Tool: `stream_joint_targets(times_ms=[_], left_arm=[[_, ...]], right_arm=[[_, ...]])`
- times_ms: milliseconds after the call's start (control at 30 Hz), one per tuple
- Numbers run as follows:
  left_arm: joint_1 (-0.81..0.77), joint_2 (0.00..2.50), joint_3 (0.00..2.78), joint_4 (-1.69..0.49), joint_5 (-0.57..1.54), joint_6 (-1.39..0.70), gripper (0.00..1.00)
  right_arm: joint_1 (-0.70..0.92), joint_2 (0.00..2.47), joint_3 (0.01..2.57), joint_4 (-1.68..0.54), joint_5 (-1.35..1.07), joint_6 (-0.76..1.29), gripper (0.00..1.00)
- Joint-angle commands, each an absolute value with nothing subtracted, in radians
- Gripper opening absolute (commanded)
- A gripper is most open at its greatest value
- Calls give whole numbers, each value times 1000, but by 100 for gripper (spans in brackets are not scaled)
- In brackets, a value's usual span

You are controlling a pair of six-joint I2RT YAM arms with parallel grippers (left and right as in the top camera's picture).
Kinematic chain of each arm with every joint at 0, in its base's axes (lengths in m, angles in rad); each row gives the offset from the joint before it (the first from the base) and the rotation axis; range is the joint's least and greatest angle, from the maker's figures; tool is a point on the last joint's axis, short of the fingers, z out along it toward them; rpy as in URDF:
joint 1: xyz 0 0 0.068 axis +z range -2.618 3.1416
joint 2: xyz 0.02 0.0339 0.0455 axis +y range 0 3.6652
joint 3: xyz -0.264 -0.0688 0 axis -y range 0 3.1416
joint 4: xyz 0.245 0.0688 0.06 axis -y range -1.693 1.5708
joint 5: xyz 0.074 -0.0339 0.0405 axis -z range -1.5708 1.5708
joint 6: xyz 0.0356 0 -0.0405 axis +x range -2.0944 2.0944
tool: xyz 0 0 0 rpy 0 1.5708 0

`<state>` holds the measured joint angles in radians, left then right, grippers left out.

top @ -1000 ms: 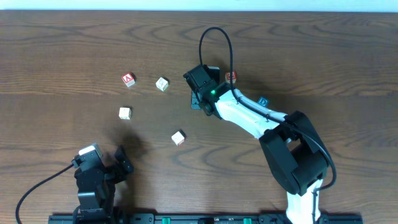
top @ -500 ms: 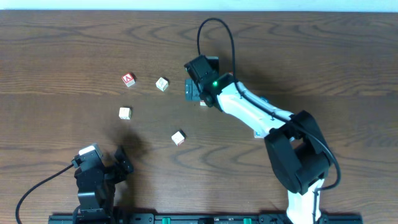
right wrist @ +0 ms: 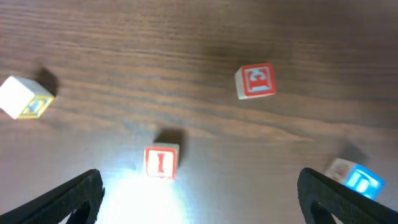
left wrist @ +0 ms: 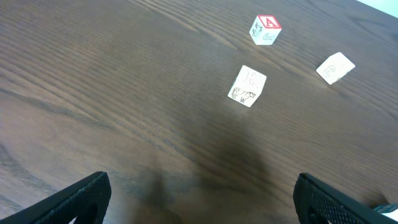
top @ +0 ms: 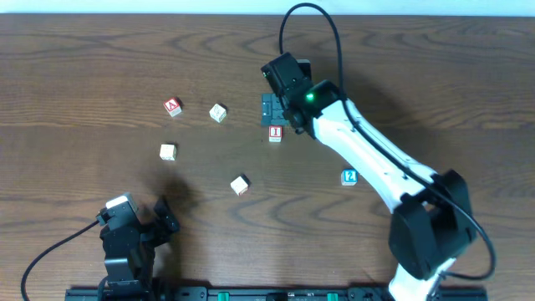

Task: Spell out Ai2
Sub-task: 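Lower 'I' block onto table and open right gripper, then move right gripper to blue '2' block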

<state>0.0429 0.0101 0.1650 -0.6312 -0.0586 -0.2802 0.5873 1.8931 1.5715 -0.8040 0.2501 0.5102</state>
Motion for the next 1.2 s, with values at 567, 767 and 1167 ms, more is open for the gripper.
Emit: stream_joint_targets(times_ms=[567, 767, 1167], left_arm=[[39, 4, 154, -632, -58, -273, 95], [39, 4, 154, -632, -58, -273, 95], [39, 4, 154, -632, -58, -273, 95]], right_arm=[[581, 1606, 1593, -1074, 318, 426, 99], [581, 1543, 1547, -1135, 318, 418, 99], [581, 1385, 1219, -1029, 309, 471, 99]])
